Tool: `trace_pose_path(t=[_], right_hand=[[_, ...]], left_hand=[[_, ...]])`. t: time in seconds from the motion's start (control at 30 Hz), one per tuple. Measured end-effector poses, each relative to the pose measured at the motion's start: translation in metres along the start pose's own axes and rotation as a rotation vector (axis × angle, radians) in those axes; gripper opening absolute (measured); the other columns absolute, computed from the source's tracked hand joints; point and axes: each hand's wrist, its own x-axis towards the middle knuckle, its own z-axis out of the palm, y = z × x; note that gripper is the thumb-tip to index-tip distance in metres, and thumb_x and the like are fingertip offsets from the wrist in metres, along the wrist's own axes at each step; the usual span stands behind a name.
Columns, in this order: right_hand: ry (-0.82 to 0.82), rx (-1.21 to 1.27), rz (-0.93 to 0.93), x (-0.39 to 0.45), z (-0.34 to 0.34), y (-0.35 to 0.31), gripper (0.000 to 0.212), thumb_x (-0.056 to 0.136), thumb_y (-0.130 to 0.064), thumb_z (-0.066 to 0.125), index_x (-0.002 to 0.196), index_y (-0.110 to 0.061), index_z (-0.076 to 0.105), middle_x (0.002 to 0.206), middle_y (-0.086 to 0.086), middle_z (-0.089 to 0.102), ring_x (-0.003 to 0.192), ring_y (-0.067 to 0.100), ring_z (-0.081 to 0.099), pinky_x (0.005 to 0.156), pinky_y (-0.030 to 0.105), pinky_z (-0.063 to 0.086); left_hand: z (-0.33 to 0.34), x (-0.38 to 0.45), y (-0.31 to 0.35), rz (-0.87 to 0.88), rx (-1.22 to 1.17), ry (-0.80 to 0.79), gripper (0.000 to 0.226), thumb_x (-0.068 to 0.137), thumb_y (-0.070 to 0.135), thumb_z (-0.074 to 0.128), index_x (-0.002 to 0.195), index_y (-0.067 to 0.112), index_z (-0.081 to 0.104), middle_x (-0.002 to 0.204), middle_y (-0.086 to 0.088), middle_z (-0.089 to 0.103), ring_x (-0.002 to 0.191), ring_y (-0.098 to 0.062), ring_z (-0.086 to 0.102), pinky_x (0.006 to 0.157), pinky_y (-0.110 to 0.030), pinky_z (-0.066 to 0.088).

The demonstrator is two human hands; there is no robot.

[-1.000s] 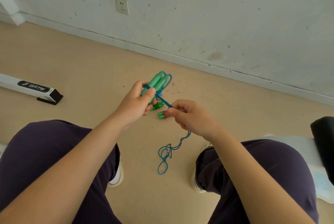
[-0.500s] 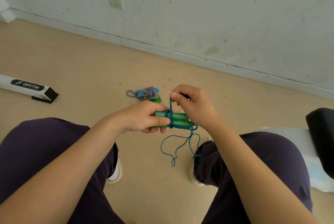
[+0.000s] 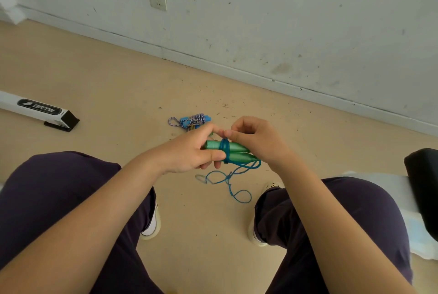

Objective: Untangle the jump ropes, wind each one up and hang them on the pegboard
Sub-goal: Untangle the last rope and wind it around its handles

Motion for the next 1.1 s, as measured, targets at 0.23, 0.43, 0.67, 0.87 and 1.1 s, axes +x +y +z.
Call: trace_pose_path(t=[0.23,0.43,0.67,0.87,1.1], right_hand=[[-0.203,0.231,0.044,-0.008,-0.005,-0.009,0.046,0.093,-0.049,0.059,0.105,-0.005,0.067,0.077,0.005,0.069,0.061,0.022,0.059,0.052,0.03,0.04],[-0.222,0.439,-0.038,-0.01,0.005,-0.01,0.026,0.098,-0.039,0.05,0.101,-0.016,0.063,0.079,0.005,0.063,0.051,0.015,0.044,0.049,0.026,0.027],[-0.2,0.137,0.045,-0.009,0.018,-0.004,0.027,0.101,-0.033,0.054,0.096,-0.008,0.063,0.053,-0.011,0.039,0.044,0.004,0.032,0.045,0.018,0.028],[-0.172,-0.026,-0.033,-0.015,0.017,-0.006,0.035,0.099,-0.031,0.057,0.079,-0.002,0.054,0.051,-0.01,0.041,0.044,0.008,0.037,0.047,0.019,0.032],[0.128,-0.05,-0.337,-0.013,-0.013,-0.02,0.021,0.096,-0.013,0.061,0.077,-0.005,0.064,0.067,0.005,0.052,0.059,0.001,0.042,0.059,0.014,0.034]], left_hand=[[-0.004,0.001,0.0,0.07,-0.164,0.128,0.045,0.101,0.01,0.054,0.136,0.038,0.05,0.075,0.004,0.067,0.061,-0.009,0.05,0.053,-0.016,0.04],[-0.003,0.002,0.008,0.079,-0.425,0.339,0.022,0.101,0.008,0.051,0.118,0.021,0.058,0.077,-0.008,0.064,0.054,-0.011,0.049,0.045,-0.019,0.035],[-0.005,0.009,0.004,-0.009,-0.369,0.531,0.012,0.104,0.016,0.048,0.114,0.012,0.052,0.073,-0.005,0.062,0.05,-0.011,0.046,0.046,-0.021,0.035],[-0.014,0.013,-0.01,-0.061,0.123,0.661,0.016,0.099,0.021,0.057,0.115,0.02,0.053,0.072,0.0,0.067,0.045,-0.004,0.05,0.054,-0.027,0.041],[-0.003,0.006,-0.003,-0.064,-0.008,0.218,0.03,0.096,0.007,0.062,0.119,0.025,0.064,0.071,-0.002,0.072,0.05,-0.016,0.053,0.045,-0.024,0.044]])
